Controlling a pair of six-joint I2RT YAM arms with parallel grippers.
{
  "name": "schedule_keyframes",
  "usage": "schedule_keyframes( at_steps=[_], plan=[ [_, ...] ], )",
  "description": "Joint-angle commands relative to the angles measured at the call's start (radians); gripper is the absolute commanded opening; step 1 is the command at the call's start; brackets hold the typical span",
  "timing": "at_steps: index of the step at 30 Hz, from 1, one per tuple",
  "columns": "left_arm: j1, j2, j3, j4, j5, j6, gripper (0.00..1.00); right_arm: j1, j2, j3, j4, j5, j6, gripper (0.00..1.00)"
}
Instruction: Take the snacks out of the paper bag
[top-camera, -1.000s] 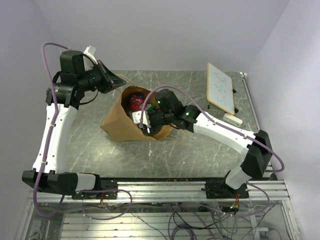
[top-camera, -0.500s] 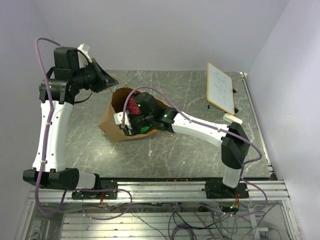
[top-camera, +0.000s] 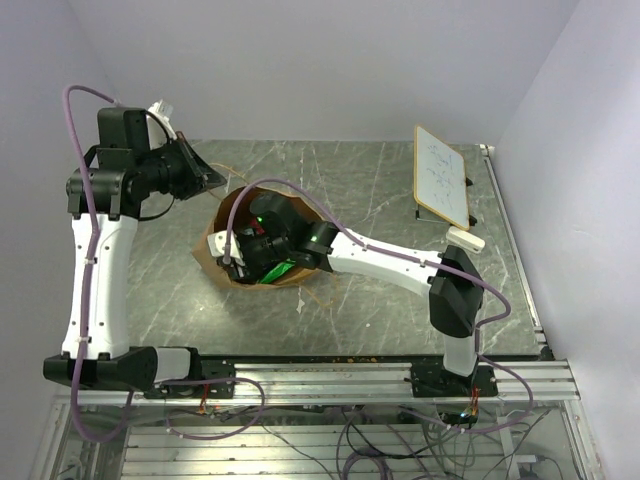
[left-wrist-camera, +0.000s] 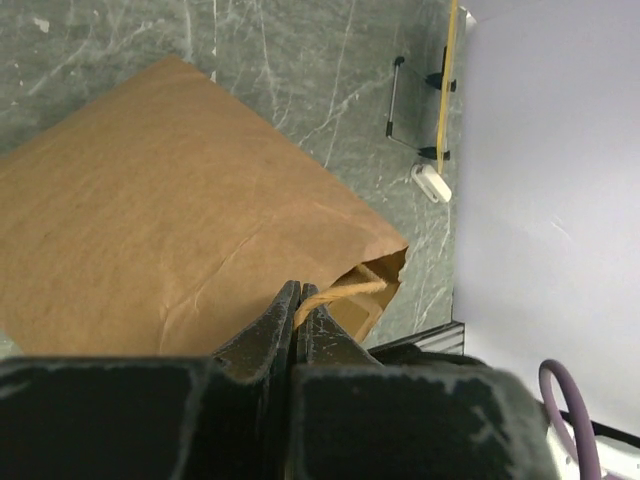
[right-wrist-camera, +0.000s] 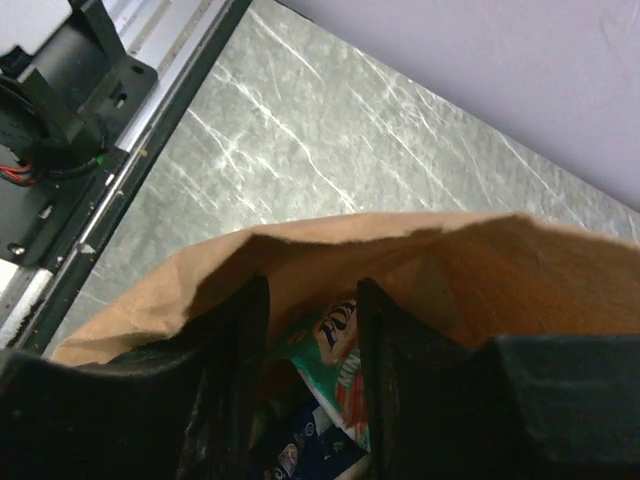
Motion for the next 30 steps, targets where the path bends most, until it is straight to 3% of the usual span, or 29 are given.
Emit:
schedule_keyframes(
  at_steps=[1,4,15,24,27,30],
  plan=[
    [0.007,-0.076,-0.051,-0.036,0.037,0.045,0.07,0.006,-0.024,0.025,-0.068,0.062,-0.046,0.44],
    [0.007,-0.11,-0.092,-0.062,0.049,0.065,0.07,0.006,-0.041,0.028,-0.131,0.093,-0.071,0.49],
    [0.007,-0.15,-0.079,-0.052,-0.004,0.118,0.07,0.017,-0.046,0.009,-0.109,0.07,-0.032,0.49],
    [0.006,-0.189,-0.026,-0.142,-0.165,0.22,0.07,0.082,-0.015,0.068,-0.066,0.029,0.021,0.5],
    [0.007,-0.198,-0.026,-0.158,-0.195,0.225,0.07,0.083,-0.037,0.057,-0.068,0.067,0.03,0.5],
    [0.007,-0.201,-0.049,-0.137,-0.143,0.201,0.07,0.082,-0.093,-0.003,-0.147,0.137,-0.067,0.5]
  ],
)
